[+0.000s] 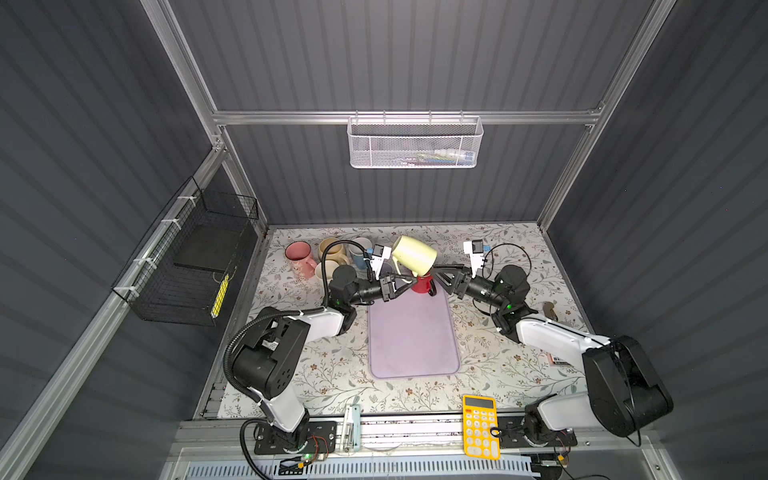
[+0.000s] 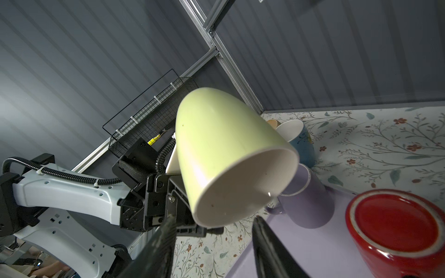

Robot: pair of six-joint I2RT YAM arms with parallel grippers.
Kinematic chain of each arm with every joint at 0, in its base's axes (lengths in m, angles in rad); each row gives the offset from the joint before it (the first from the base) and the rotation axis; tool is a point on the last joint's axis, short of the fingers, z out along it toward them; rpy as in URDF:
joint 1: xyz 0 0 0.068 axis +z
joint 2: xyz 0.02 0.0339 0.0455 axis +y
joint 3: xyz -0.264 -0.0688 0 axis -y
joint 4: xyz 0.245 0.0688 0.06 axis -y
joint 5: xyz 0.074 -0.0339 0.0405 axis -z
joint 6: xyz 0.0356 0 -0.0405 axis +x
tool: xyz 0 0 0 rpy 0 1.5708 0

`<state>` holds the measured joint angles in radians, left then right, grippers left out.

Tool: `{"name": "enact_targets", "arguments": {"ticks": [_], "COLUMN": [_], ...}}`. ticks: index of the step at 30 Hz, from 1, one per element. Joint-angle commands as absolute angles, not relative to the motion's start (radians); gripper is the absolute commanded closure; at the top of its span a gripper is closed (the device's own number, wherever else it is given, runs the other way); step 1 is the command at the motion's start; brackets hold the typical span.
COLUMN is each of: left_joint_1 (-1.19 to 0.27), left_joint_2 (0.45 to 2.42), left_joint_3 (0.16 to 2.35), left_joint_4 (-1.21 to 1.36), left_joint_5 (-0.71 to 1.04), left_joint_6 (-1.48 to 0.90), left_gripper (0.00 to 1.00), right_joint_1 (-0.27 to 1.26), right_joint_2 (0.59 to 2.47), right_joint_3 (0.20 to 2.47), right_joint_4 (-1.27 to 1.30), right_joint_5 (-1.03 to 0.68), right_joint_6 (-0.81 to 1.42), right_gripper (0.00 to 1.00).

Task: Turn the mug right side up
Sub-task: 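Close the right gripper on the lime green mug's rim beside the left gripper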

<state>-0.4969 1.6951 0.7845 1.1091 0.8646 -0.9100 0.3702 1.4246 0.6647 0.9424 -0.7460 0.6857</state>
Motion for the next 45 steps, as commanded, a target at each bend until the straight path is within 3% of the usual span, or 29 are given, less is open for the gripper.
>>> {"name": "enact_targets", "arguments": {"ticks": [1, 17, 28, 36, 40, 42, 45], "left_joint_1": [-0.503, -0.513, -0.514, -0.513, -0.512, -0.512, -0.512], "left_joint_2": [1.688, 1.698, 1.694, 1.669, 1.661, 1.655, 1.640], "left_joint_3": [0.827, 0.818, 0.804, 0.792, 0.791, 0.787, 0.780], "left_joint_4": [1.226, 1.249, 1.253, 1.205, 1.182, 1.176, 1.145], "left_joint_5": [0.857, 0.845, 0.833, 0.815, 0.805, 0.797, 0.782], "left_joint_6": [-0.898, -0.909, -0.905, -0.870, -0.855, -0.848, -0.825], "left_gripper": [1.00, 1.00, 1.00, 0.99, 0.86, 0.72, 0.59], "right_joint_1": [0.384, 0.429, 0.430, 0.430, 0.429, 0.429, 0.429], "right_joint_2": [1.445, 1.566, 1.579, 1.568, 1.569, 1.571, 1.571], "right_joint_3": [0.708, 0.780, 0.785, 0.789, 0.791, 0.790, 0.790], "right_joint_4": [1.019, 1.153, 1.147, 1.111, 1.106, 1.108, 1.108], "right_joint_5": [-0.756, -0.751, -0.753, -0.743, -0.748, -0.747, -0.744], "right_joint_6": [0.704, 0.777, 0.816, 0.806, 0.805, 0.808, 0.808], "right_gripper": [0.47, 0.58, 0.85, 0.96, 1.00, 1.00, 1.00]}}
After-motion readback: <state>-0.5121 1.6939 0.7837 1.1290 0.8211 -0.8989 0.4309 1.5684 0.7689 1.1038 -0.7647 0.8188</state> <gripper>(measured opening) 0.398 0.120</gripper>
